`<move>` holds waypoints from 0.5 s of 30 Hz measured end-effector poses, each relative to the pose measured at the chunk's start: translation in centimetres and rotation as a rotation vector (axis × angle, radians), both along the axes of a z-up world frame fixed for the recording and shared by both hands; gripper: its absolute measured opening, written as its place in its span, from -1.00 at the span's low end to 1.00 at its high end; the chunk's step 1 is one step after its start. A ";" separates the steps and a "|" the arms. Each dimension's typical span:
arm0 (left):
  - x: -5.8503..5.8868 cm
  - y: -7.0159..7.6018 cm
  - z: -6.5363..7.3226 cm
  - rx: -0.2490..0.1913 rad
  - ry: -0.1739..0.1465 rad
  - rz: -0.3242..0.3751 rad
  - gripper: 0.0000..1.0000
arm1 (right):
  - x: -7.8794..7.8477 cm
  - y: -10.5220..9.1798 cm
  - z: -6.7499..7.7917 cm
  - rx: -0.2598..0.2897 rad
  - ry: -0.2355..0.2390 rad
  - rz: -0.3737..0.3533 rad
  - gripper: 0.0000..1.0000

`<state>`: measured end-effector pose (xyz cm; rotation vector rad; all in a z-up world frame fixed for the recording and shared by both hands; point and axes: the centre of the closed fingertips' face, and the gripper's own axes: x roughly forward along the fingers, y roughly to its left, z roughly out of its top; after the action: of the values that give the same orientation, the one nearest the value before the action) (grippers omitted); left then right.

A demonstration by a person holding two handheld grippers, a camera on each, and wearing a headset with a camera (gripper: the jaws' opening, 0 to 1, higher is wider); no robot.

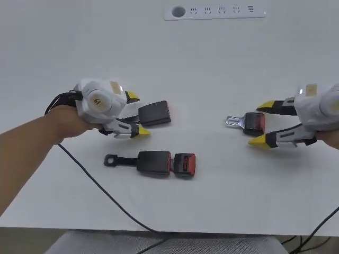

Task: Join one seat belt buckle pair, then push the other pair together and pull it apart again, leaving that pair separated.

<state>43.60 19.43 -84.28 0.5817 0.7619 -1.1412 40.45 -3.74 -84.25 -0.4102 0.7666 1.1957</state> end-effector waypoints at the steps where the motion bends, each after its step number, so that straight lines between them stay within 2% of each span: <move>1: 0.1 -0.1 0.0 -0.002 -0.001 -0.002 0.14 | 0.0 -0.1 0.1 0.000 0.002 0.001 0.10; 4: 0.3 -0.4 -0.2 -0.004 0.002 -0.006 0.09 | -0.1 -0.3 0.2 -0.005 0.000 0.022 0.04; 6: 0.2 -0.6 -0.3 -0.015 0.023 -0.012 0.03 | -0.2 -0.6 0.2 -0.021 -0.015 0.047 -0.04; 7: 0.0 -0.9 -0.3 -0.021 0.043 -0.023 -0.01 | -0.2 -0.7 0.2 -0.022 -0.016 0.049 -0.09; 8: 0.1 -0.9 -0.3 -0.022 0.030 -0.023 -0.04 | -0.1 -0.9 0.2 -0.023 -0.008 0.045 -0.13; 11: 0.3 -1.2 -0.3 -0.024 0.032 -0.035 -0.07 | -0.2 -0.7 0.2 -0.012 0.001 0.046 -0.16; 15: 0.2 -1.3 -0.2 -0.029 0.033 -0.057 -0.18 | 0.0 -0.5 0.1 -0.024 -0.013 0.074 -0.25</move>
<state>43.82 18.08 -84.51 0.5646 0.7601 -1.2149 40.44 -4.28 -84.20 -0.4690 0.7600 1.2530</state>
